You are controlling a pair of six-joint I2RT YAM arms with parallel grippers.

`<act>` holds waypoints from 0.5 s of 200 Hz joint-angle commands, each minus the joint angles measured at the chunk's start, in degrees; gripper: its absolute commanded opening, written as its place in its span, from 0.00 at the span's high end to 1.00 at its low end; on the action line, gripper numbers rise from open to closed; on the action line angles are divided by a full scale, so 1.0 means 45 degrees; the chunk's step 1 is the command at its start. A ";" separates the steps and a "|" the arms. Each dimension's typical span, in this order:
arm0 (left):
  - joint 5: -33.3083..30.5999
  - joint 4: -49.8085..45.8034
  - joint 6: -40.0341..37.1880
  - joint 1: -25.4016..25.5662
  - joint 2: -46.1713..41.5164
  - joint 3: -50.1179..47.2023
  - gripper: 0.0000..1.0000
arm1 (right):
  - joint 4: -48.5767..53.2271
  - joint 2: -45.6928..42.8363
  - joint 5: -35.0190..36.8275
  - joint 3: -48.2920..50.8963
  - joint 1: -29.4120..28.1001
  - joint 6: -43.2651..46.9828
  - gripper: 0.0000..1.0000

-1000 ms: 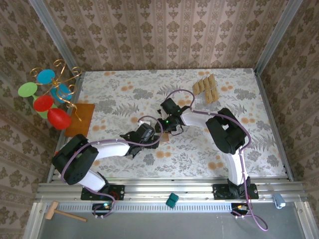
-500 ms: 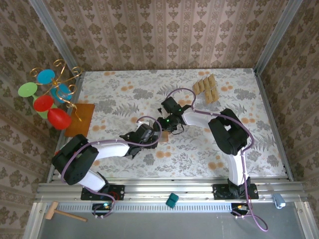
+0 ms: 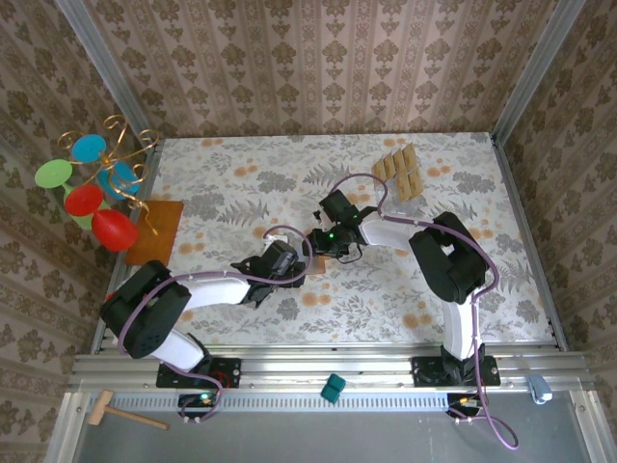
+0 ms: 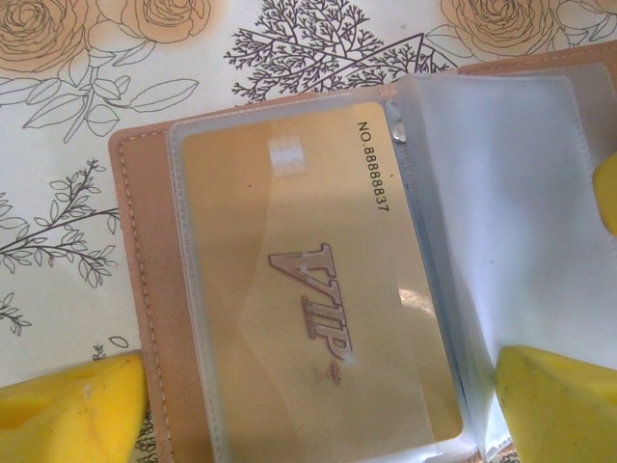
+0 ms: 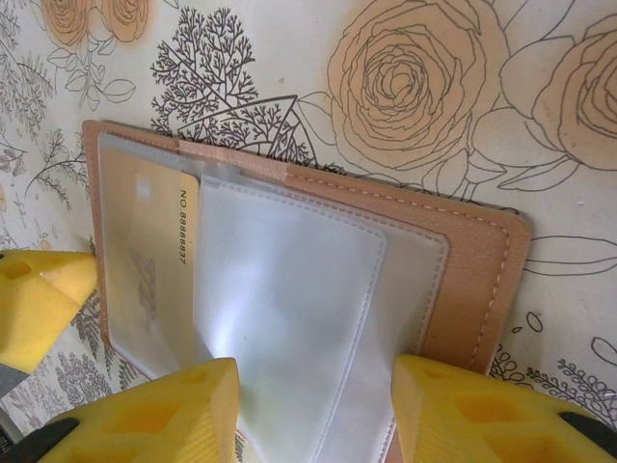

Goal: Put the credit cards into the card holder

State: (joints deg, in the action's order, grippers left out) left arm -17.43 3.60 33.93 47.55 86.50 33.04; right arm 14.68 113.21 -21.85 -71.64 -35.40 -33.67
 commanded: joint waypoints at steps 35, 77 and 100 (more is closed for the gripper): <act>-0.0052 -0.0555 0.0328 -0.0083 0.0094 -0.0369 0.06 | -0.0068 0.0522 -0.0201 -0.0239 -0.0121 -0.0194 0.53; -0.0041 -0.0573 0.0273 -0.0082 0.0091 -0.0349 0.06 | 0.0097 0.0725 -0.0296 -0.0634 -0.0278 -0.0116 0.53; -0.0047 -0.0595 0.0262 -0.0087 0.0061 -0.0349 0.06 | 0.0227 0.0802 -0.0263 -0.0845 -0.0354 -0.0064 0.53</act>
State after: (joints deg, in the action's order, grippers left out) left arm -17.45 3.73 33.93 47.55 86.50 33.01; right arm 14.31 115.09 -21.91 -73.95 -35.97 -33.67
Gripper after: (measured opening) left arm 0.940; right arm 0.473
